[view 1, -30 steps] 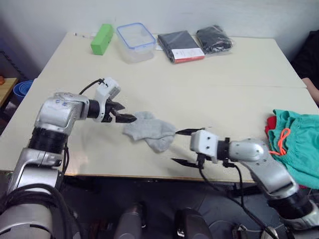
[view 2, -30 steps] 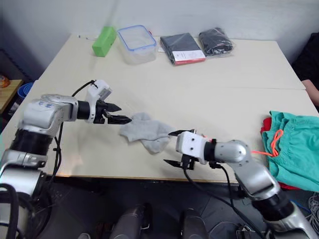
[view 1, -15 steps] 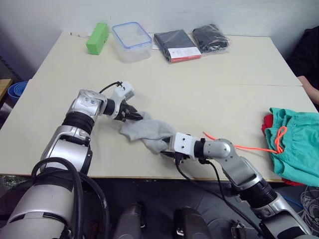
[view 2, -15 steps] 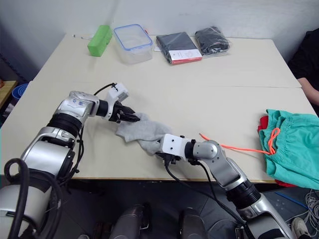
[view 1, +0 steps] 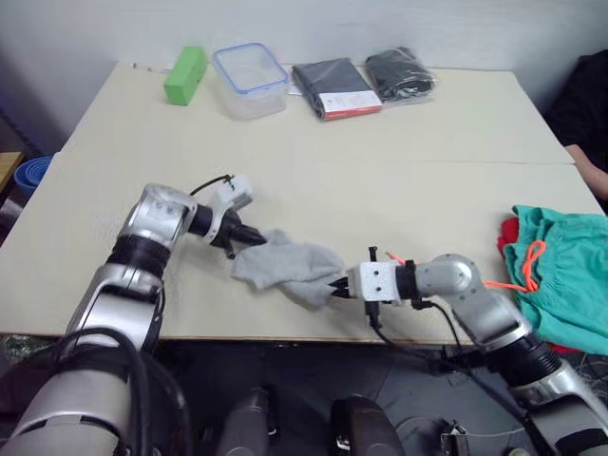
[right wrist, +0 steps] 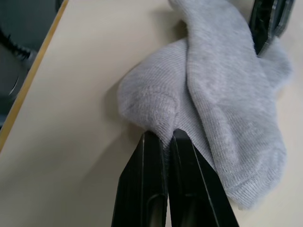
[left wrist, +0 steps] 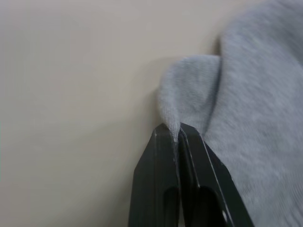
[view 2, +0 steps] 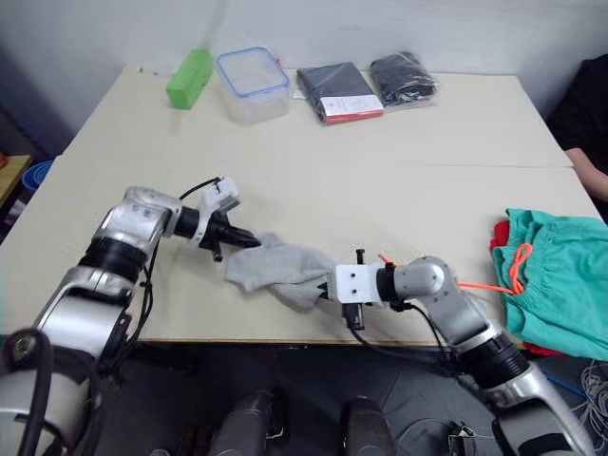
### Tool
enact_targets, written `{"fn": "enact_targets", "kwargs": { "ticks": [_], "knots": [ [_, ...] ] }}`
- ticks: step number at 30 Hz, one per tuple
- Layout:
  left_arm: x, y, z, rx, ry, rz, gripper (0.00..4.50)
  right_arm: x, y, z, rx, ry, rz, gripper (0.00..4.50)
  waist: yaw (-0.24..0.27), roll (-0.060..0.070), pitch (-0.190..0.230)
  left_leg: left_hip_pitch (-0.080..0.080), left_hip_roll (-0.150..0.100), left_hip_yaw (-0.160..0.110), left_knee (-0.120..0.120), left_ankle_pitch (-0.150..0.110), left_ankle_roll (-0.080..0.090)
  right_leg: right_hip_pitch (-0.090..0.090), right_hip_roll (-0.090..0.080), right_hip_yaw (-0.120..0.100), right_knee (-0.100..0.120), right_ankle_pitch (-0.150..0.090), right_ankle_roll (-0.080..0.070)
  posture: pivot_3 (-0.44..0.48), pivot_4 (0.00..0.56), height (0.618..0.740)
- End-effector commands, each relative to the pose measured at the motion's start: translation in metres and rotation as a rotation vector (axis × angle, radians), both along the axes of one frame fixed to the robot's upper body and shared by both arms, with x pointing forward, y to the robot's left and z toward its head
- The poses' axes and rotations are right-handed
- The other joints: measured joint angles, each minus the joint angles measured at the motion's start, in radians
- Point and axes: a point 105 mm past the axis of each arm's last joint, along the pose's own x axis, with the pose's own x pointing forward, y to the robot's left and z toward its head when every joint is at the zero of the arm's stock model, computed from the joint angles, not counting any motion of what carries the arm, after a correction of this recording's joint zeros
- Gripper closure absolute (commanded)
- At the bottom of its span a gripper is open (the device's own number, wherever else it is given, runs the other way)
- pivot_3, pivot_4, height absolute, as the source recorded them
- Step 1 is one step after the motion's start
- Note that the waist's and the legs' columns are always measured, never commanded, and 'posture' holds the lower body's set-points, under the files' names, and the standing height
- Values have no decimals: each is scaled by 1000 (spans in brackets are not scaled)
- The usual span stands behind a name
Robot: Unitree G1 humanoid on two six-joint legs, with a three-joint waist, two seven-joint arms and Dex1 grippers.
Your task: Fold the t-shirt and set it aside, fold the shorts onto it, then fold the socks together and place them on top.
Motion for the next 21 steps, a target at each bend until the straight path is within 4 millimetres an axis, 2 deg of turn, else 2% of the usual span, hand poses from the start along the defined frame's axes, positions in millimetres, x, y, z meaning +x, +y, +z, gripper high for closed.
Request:
{"fn": "enact_targets", "kwargs": {
  "ticks": [1, 4, 6, 10, 13, 16, 21],
  "knots": [
    [-32, -9, -5, 17, 41, -52, 4488, 6, -12, 13, -7, -18, 53, 4500, -6, 0, 0, 1, 0, 0, 0, 0, 0, 0, -2, 1, 1, 0, 0, 0, 150, 740],
    [-56, -17, -13, 24, 62, -60, 4488, 11, -12, 18, 0, 9, 87, 4500, -5, 0, 0, 2, 1, -1, -1, 0, -1, 1, -3, 2, 2, 0, 0, 0, 150, 740],
    [-63, -24, -12, 1, 66, -33, 4488, 14, -12, 15, -33, 0, 103, 4500, -4, 0, 0, 2, 1, -2, 0, 0, -1, 1, -3, 3, 2, 0, 0, 0, 150, 740],
    [-60, -27, -10, -19, 35, 51, 4488, 18, -15, 4, -116, -9, 97, 4500, 3, 0, 0, 1, 0, -3, 2, 0, -1, 2, -4, 3, 2, 0, 0, 0, 150, 740],
    [-52, -17, -10, -23, 11, 135, 4488, 19, -19, -6, -198, -30, 90, 4500, 2, 0, 0, 1, 0, -3, 2, 0, -1, 3, -4, 3, 1, 0, 0, 0, 150, 740],
    [-48, -6, -5, -33, 0, 184, 3773, 26, -26, -5, -236, -87, 43, 3762, -1, 0, 0, 2, 0, -3, 2, 0, -1, 3, -4, 2, 2, 0, 0, 0, 150, 740],
    [-57, 8, 12, -45, -23, 165, 2270, 26, -36, 11, -204, -107, -38, 2098, 1, 0, 0, 2, 0, -3, 2, 0, -1, 2, -4, 3, 2, 0, 0, 0, 150, 740]
  ]
}}
